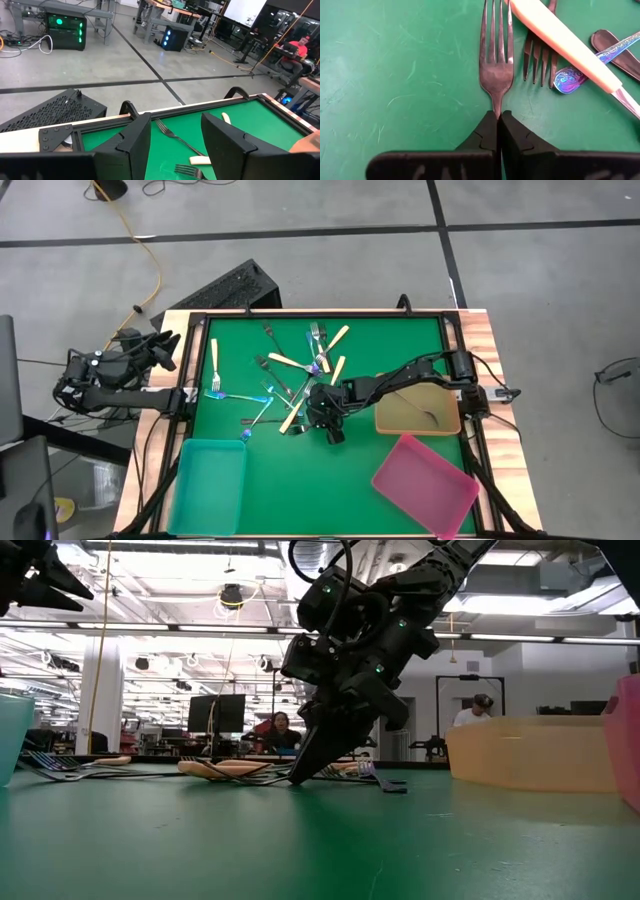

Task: Sort silverware by color (type)
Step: Put the black fork into the pink bin

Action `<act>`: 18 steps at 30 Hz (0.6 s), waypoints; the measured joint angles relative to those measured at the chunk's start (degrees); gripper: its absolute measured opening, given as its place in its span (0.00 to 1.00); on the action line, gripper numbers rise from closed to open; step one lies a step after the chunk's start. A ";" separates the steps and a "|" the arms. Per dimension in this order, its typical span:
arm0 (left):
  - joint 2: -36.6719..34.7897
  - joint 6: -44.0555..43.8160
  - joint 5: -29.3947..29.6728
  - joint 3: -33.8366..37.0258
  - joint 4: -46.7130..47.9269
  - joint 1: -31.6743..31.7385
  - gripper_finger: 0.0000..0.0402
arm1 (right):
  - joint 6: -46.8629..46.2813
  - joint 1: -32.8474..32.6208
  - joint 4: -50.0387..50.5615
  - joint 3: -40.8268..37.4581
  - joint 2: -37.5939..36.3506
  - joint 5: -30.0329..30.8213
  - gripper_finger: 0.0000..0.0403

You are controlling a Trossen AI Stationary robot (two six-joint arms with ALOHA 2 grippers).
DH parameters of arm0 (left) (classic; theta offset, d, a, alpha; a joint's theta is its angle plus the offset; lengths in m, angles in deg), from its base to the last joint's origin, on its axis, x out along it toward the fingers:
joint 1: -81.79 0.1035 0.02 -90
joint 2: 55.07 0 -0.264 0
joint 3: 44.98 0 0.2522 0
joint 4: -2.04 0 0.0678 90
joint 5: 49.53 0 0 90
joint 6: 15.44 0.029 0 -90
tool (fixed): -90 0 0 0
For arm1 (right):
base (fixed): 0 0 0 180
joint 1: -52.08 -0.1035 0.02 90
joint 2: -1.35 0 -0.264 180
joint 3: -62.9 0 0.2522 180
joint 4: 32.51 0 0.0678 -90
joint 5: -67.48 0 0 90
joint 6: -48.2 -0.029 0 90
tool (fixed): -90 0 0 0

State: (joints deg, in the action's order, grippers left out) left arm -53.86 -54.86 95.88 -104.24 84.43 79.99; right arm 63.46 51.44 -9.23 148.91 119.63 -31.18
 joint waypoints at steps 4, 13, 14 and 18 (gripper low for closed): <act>0.00 0.00 0.00 0.00 0.00 0.00 0.39 | -0.86 0.00 -0.54 -0.01 -0.09 0.17 0.07; 0.00 0.00 -0.02 0.00 0.02 0.00 0.39 | -2.87 0.05 -0.56 -0.11 -3.78 1.87 0.07; 0.00 0.00 -0.01 0.00 0.02 0.01 0.39 | -3.42 0.07 0.58 -0.16 -4.70 1.89 0.07; 0.03 0.00 0.02 0.02 0.00 0.00 0.39 | -4.56 -0.04 0.69 -0.06 -7.78 1.97 0.07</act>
State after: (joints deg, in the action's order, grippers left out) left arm -53.83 -54.86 95.90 -104.23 84.42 79.99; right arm 58.90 51.39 -8.54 148.84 111.84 -29.21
